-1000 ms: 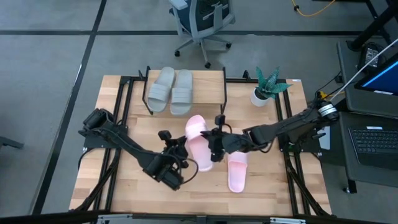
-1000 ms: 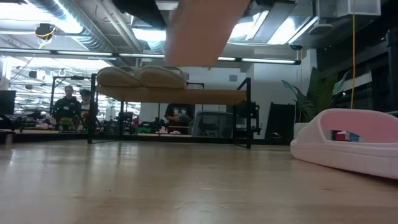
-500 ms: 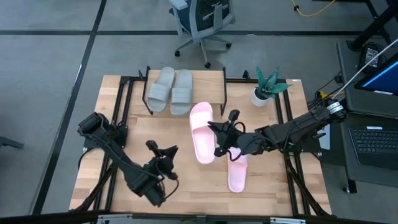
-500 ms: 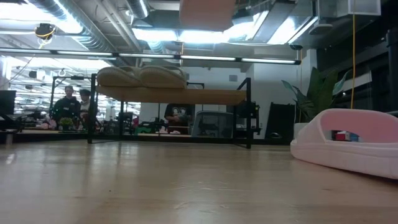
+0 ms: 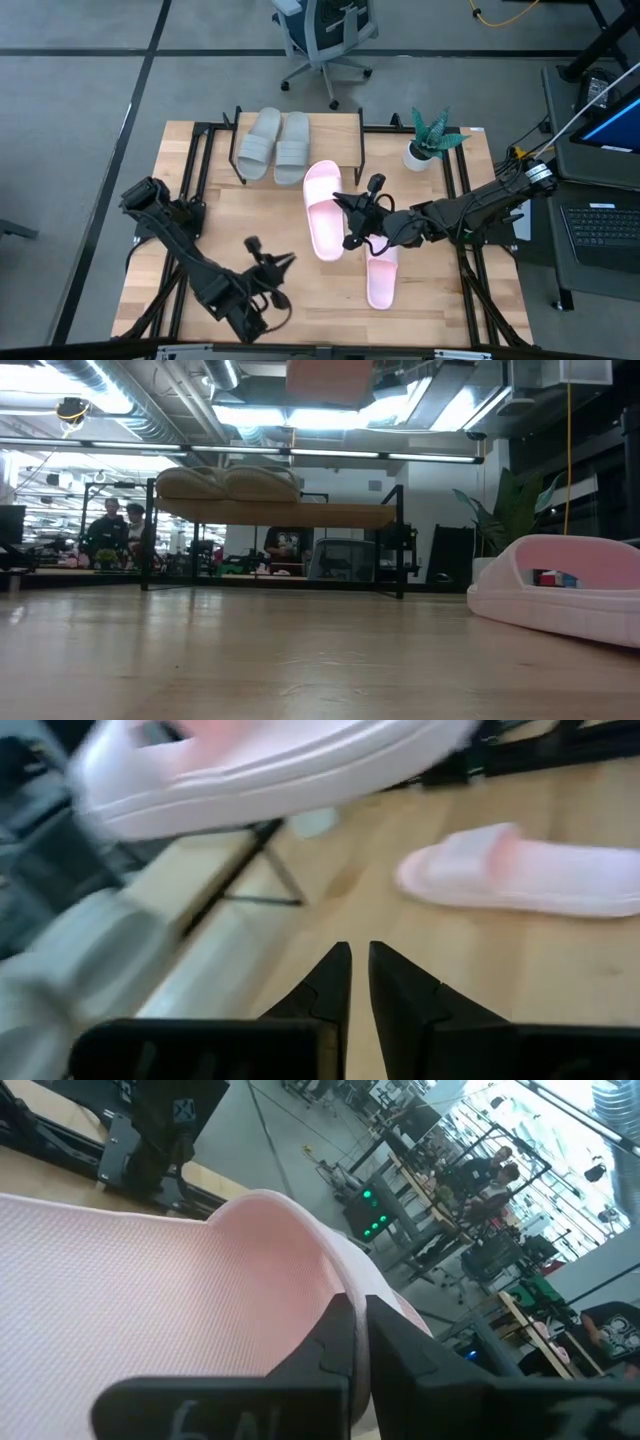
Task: Pick and place slides into the shelf
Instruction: Put the left pink slipper on the shelf
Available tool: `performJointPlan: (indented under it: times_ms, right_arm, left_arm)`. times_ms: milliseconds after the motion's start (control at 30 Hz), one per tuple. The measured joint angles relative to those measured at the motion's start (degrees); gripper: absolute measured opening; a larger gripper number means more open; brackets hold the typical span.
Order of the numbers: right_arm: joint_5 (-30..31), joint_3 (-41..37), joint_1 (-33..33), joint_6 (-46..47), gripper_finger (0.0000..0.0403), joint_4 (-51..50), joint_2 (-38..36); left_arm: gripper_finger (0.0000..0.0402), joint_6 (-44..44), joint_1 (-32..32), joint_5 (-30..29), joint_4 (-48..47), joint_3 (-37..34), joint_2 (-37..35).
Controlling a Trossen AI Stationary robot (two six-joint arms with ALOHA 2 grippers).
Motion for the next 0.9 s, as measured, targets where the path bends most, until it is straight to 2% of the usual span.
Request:
performJointPlan:
  times_ms: [100,200,300,433,500,600,633,700,900]
  right_arm:
    - [-0.03,0.00,0.00,-0.01,0.0016,-0.06,-0.10]
    - [-0.02,0.01,0.48,0.00,0.0016,-0.28,-0.48]
    - [0.13,0.09,1.58,0.02,0.0016,-0.78,-1.10]
    - [-0.03,0.09,3.41,0.04,0.0016,-1.12,-2.03]
    - [-0.04,0.09,3.93,0.11,0.0016,-1.29,-2.34]
    - [0.00,0.09,4.26,0.38,0.0016,-1.28,-2.36]
    - [-0.02,0.09,4.26,0.50,0.0016,-1.33,-2.36]
    - [0.00,0.09,4.28,1.54,0.0016,-1.36,-2.36]
    - [0.00,0.09,4.04,1.27,0.0016,-1.42,-2.36]
  left_arm:
    - [0.0034,13.45,1.07,2.65,14.03,-1.96,0.30]
    - [0.0034,22.66,1.65,3.13,24.47,-3.63,0.29]
    - [0.0034,23.36,1.72,0.42,27.80,-6.27,-0.05]
    - [0.0034,24.77,2.57,2.51,37.69,-11.36,-0.55]
    - [0.0034,31.57,3.93,7.39,47.85,-14.51,-0.46]
    - [0.0034,46.17,6.43,20.47,68.69,-19.76,-0.50]
    - [0.0034,49.81,7.11,23.06,72.99,-21.30,-0.82]
    - [0.0034,51.87,8.05,24.19,76.46,-23.98,-2.66]
    - [0.0034,50.49,8.54,24.42,76.20,-32.81,-12.61]
